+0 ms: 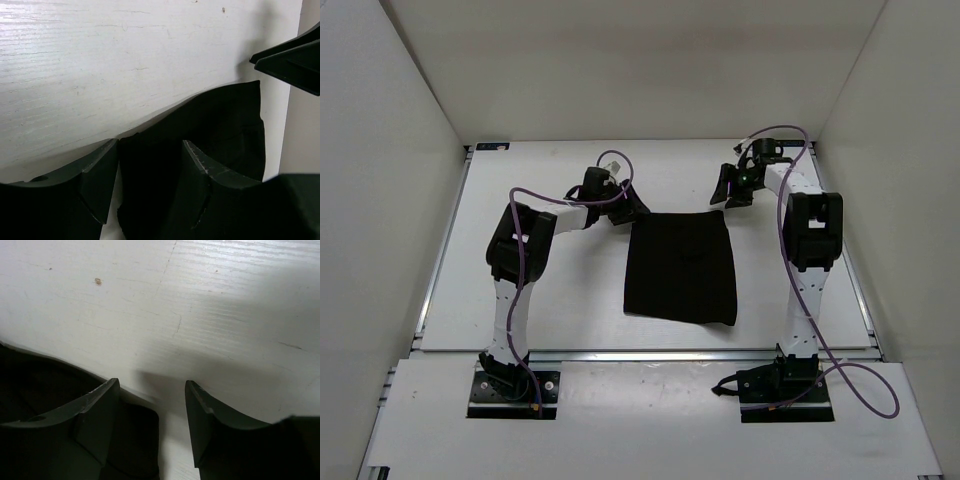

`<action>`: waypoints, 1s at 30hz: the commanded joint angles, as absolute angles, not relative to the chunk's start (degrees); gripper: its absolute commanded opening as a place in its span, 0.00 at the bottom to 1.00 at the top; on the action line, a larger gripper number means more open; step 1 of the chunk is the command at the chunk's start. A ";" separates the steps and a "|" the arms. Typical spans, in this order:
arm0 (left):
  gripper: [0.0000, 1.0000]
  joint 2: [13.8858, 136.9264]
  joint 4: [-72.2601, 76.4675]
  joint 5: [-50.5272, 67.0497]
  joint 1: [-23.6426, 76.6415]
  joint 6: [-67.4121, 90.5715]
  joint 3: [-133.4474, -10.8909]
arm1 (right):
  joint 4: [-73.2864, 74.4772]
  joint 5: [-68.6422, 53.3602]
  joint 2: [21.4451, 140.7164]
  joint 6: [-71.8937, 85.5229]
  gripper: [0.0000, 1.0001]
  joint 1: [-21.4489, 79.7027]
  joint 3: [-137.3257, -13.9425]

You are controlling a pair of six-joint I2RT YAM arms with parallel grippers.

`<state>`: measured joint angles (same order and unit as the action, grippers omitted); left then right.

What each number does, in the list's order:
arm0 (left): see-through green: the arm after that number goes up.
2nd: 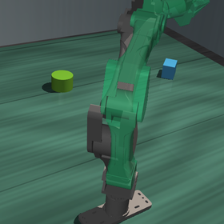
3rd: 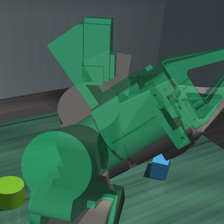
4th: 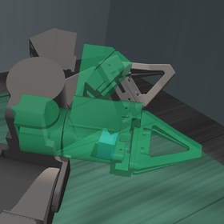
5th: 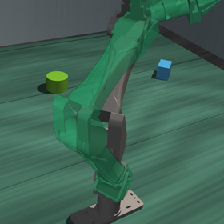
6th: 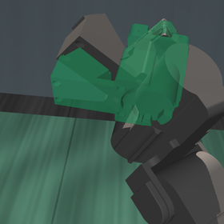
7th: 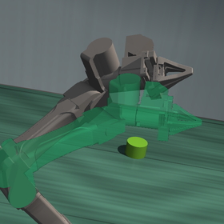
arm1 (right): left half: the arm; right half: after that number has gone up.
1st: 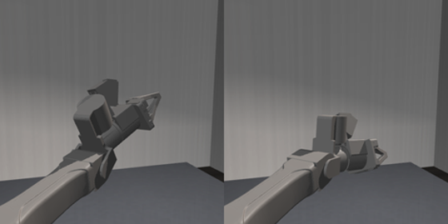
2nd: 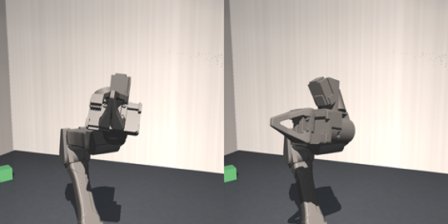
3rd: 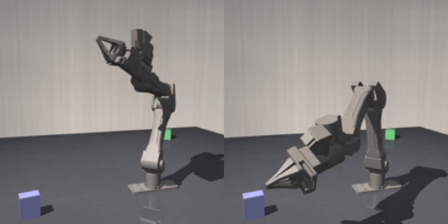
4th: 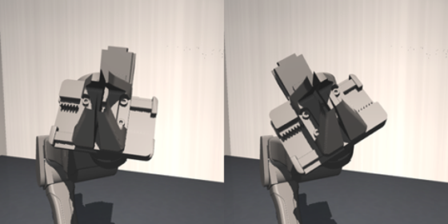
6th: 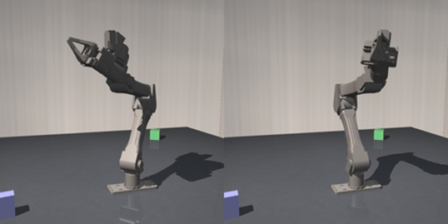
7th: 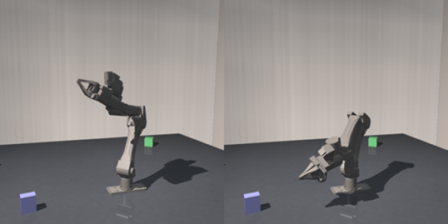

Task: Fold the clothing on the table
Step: Flatten the skirt out

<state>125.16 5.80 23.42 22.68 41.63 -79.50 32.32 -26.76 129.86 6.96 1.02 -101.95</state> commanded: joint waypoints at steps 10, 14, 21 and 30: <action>0.78 121.73 3.34 22.24 22.23 40.43 -78.05 | 35.51 -26.72 126.92 5.62 0.56 0.18 -98.44; 0.78 120.50 4.13 21.97 22.06 40.25 -76.29 | 34.63 -28.21 125.34 6.06 0.58 0.09 -94.32; 0.74 120.94 3.87 21.54 22.67 40.17 -76.29 | 31.99 -27.51 122.87 5.63 0.56 1.05 -89.21; 0.61 121.37 3.87 21.80 23.55 39.90 -76.29 | 32.17 -27.60 124.37 5.89 0.42 1.41 -91.57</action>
<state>123.22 5.39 22.63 22.87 41.06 -77.23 31.31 -28.42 123.11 6.35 1.08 -90.63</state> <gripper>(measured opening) 0.630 0.435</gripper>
